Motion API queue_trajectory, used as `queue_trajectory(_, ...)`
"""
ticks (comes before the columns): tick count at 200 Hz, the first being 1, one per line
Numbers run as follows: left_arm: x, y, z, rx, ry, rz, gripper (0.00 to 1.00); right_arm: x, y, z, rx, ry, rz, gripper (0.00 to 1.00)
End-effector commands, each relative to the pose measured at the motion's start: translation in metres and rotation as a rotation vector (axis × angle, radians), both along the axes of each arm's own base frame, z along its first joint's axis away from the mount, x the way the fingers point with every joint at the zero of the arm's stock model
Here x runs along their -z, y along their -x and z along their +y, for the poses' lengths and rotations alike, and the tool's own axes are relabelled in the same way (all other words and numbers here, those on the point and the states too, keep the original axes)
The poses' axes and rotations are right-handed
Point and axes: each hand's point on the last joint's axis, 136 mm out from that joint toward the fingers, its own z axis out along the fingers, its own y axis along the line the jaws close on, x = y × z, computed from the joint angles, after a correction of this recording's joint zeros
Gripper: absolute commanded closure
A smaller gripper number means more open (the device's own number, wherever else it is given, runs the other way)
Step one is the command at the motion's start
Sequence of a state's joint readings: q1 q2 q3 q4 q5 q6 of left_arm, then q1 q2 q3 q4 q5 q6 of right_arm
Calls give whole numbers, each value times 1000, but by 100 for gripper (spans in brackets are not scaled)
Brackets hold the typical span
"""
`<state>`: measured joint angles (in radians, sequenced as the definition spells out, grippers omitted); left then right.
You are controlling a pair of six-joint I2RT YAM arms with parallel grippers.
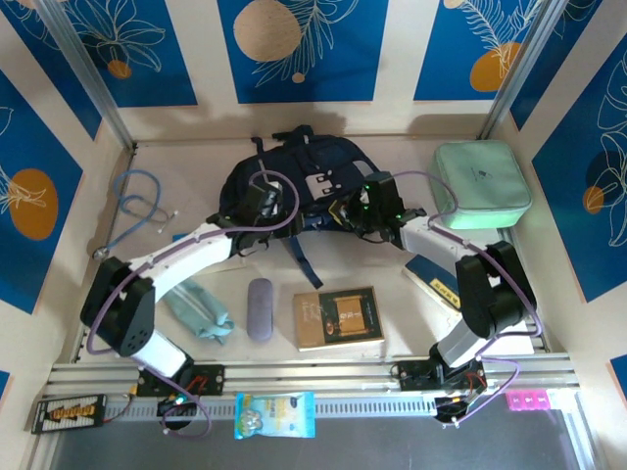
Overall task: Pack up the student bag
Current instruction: Unzip the student bag at the center of the table.
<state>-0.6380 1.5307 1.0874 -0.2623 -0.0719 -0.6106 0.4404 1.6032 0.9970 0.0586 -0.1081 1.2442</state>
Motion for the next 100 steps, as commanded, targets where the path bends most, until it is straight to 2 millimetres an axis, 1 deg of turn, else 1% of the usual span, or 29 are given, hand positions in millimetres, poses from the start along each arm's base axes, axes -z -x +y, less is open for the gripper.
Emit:
queue_trajectory(1,-11,23,-9,102,-84,-56,30,-29,-16,15,14,-56,-61,98)
queue_trajectory(19,-17,31,-21,155,-81,-76,30,-33,-18,19,6,-62,-60,98)
queue_trajectory(35,-21,30,-30,168,-82,-81,33,-38,-18,21,-4,-68,-60,98)
queue_trajectory(45,-21,28,-34,157,-90,-76,36,-41,-17,22,-10,-73,-62,98)
queue_trajectory(52,-19,25,-35,139,-108,-71,41,-44,-17,24,-20,-79,-69,98)
queue_trajectory(61,-14,22,-34,100,-141,-62,50,-49,-17,27,-35,-79,-79,98)
queue_trajectory(67,-11,20,-33,73,-164,-54,53,-51,-16,27,-41,-79,-79,98)
queue_trajectory(85,-4,14,-33,34,-195,-50,57,-57,-16,30,-60,-88,-90,98)
queue_trajectory(100,-4,10,-41,45,-167,-52,60,-61,-15,32,-73,-102,-88,98)
